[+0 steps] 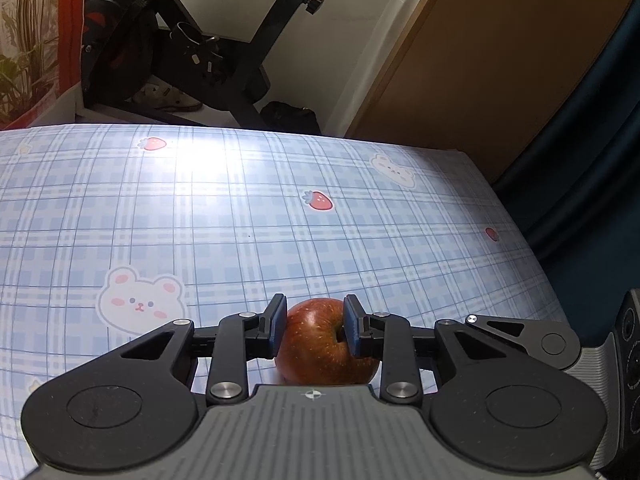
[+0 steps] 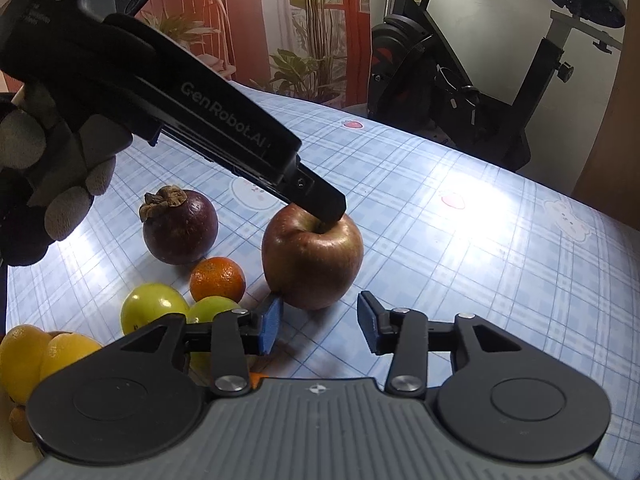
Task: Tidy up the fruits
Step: 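Lift the red apple with the left tool and carry it over the bowl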
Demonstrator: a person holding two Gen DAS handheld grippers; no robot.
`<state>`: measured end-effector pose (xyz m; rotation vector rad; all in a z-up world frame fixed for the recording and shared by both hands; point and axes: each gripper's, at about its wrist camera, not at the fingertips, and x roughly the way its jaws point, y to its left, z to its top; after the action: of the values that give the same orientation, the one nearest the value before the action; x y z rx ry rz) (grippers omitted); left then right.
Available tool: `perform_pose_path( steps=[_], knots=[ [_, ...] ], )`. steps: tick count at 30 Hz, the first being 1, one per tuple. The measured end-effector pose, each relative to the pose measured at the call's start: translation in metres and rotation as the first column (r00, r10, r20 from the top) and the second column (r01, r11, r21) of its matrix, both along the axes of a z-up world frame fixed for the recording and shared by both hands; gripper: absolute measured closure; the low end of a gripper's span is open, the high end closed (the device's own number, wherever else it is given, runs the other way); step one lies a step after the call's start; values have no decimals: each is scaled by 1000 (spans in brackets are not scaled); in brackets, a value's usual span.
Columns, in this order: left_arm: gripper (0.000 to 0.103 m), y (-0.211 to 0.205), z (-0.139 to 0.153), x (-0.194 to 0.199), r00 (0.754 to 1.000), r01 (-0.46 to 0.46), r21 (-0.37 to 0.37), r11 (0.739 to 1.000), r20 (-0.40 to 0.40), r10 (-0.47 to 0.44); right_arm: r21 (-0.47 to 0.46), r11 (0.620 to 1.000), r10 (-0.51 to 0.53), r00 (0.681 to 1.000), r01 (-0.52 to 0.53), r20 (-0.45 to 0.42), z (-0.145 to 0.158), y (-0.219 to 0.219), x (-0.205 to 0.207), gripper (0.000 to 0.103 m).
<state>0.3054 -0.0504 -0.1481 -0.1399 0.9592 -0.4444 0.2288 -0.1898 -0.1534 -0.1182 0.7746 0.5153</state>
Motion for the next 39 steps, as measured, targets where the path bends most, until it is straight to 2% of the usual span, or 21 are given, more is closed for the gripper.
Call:
perform_pose_path(
  steps=[8, 16, 25, 39],
  knots=[
    [68, 7, -1, -2, 1000, 10, -17, 1000, -4, -11, 50, 999, -7, 1000, 7, -3, -5, 4, 7, 44],
    [68, 23, -4, -5, 998, 26, -62, 998, -52, -29, 84, 996, -3, 1000, 4, -16, -6, 0, 11, 44],
    [68, 15, -2, -8, 999, 39, -27, 999, -35, -40, 93, 995, -18, 1000, 19, -7, -6, 2, 7, 44],
    [68, 17, 38, -49, 997, 73, -58, 996, 28, -71, 51, 999, 8, 997, -11, 74, 36, -1, -38, 44]
  ],
)
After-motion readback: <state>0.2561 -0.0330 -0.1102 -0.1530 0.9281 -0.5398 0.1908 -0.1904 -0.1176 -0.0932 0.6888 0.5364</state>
